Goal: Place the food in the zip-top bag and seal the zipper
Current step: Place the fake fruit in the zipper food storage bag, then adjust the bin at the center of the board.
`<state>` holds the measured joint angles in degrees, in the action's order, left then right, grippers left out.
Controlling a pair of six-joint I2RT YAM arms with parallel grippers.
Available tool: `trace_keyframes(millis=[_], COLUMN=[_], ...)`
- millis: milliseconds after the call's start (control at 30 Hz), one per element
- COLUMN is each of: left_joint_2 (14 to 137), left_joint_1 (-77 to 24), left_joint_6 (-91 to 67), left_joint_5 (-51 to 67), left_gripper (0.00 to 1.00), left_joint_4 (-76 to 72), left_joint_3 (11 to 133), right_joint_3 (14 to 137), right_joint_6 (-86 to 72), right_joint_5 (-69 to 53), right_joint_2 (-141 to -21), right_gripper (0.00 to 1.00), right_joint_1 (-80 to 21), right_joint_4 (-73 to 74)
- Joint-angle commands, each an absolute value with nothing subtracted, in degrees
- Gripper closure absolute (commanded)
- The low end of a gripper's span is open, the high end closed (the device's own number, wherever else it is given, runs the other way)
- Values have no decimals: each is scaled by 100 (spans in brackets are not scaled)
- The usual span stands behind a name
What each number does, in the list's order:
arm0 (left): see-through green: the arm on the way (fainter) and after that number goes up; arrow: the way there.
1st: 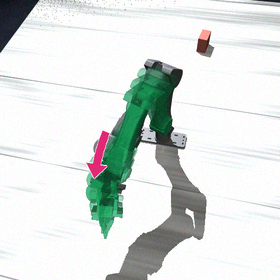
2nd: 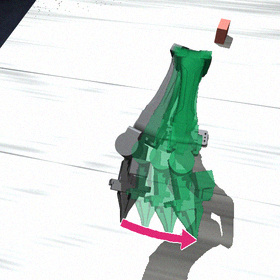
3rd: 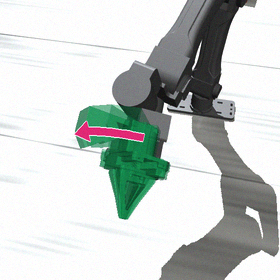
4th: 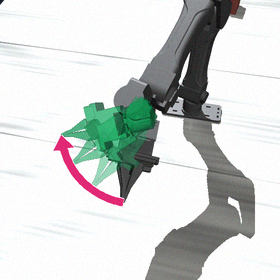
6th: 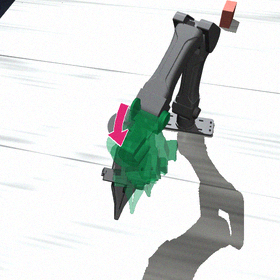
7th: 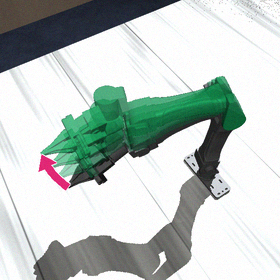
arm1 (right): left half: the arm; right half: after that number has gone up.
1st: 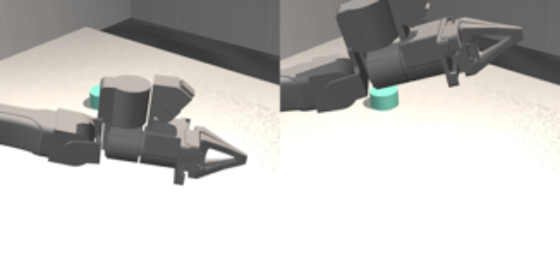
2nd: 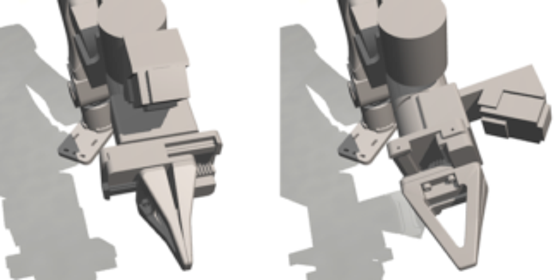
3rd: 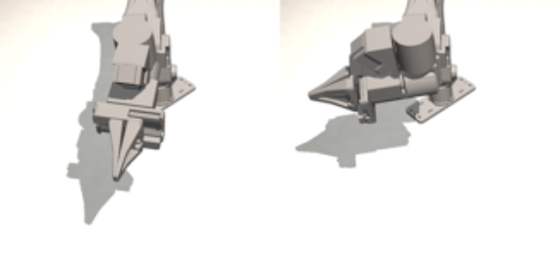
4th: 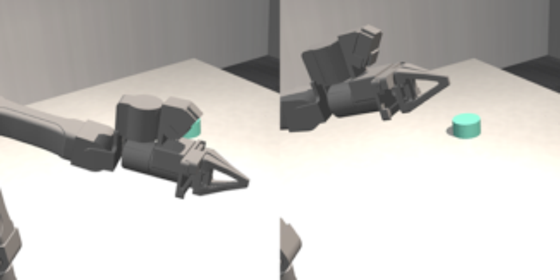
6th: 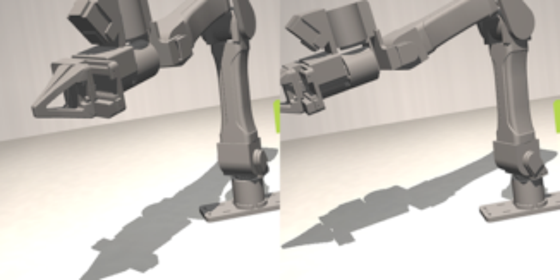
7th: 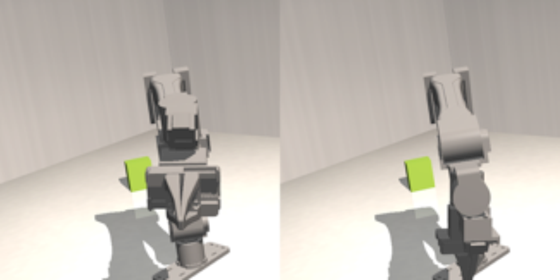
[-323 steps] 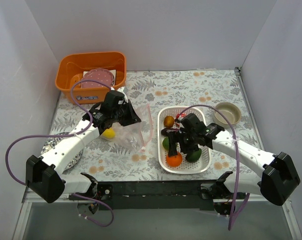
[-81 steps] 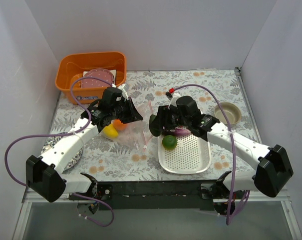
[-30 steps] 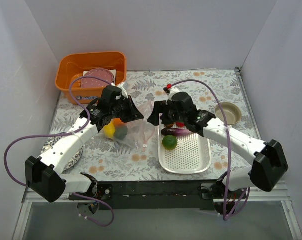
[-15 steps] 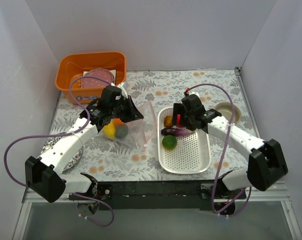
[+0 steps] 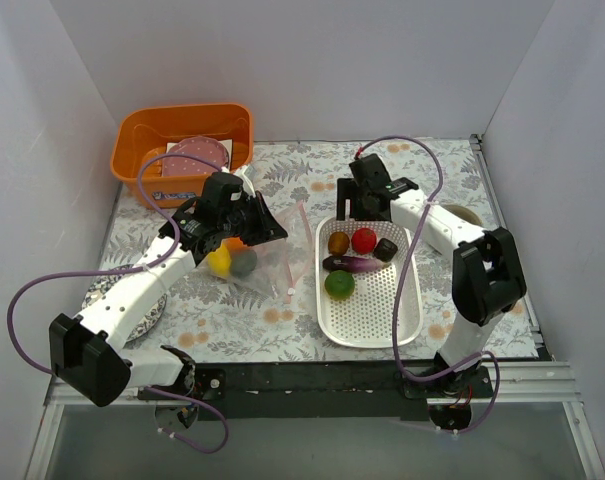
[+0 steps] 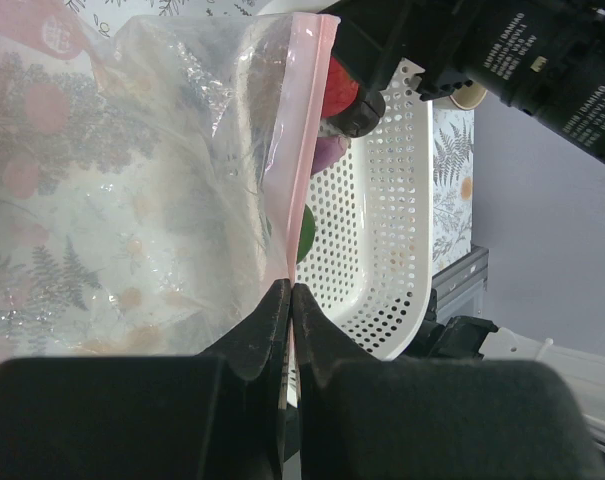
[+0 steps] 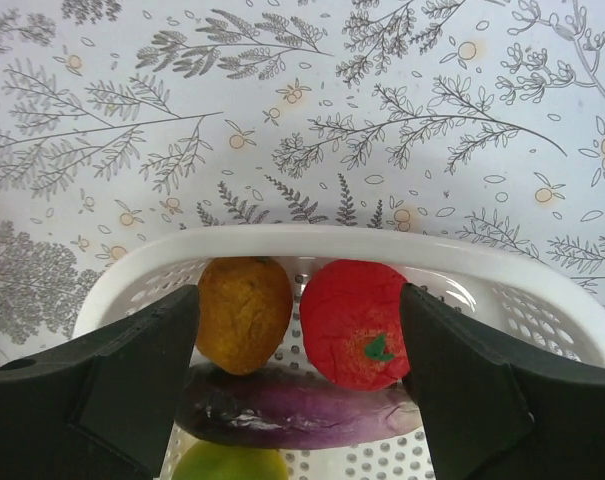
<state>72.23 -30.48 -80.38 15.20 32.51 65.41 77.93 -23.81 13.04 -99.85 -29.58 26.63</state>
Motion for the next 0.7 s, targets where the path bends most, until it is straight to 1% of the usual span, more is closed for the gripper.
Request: trace_keyframes(millis=[0, 100, 233, 400, 600, 667], left_joint_2=[6961, 6952, 6943, 6961, 6908, 6891], left_joint_1=[-3023, -3023, -3023, -3023, -3023, -3023], left_joint_6=[-7998, -8007, -7998, -7972, -7980, -7980], left_joint_5=[1442, 1415, 1424, 1406, 1433, 1424], left_gripper=[100, 100, 100, 100, 100, 100], left_joint_4=[3243, 3243, 3243, 3270, 3226, 3243], left_joint_3=[6522, 6513, 6513, 6565, 6530, 6522], right_joint_3=[7981, 7902, 7690, 8331, 8393, 8638], right_joint_6=[-2294, -2329, -2189, -2022, -1863, -1863], right_joint_5=[1406, 1494, 1424, 1582, 1503, 1512], right_joint_2=[-10134, -10072, -9958, -10624, -10731, -10845], right_gripper=[12, 13, 12, 12, 11, 11], right_joint_1=[-2927, -2927, -2901, -2830, -2742, -2690], right_joint_4=[3041, 3041, 2628, 3067, 2444, 2522])
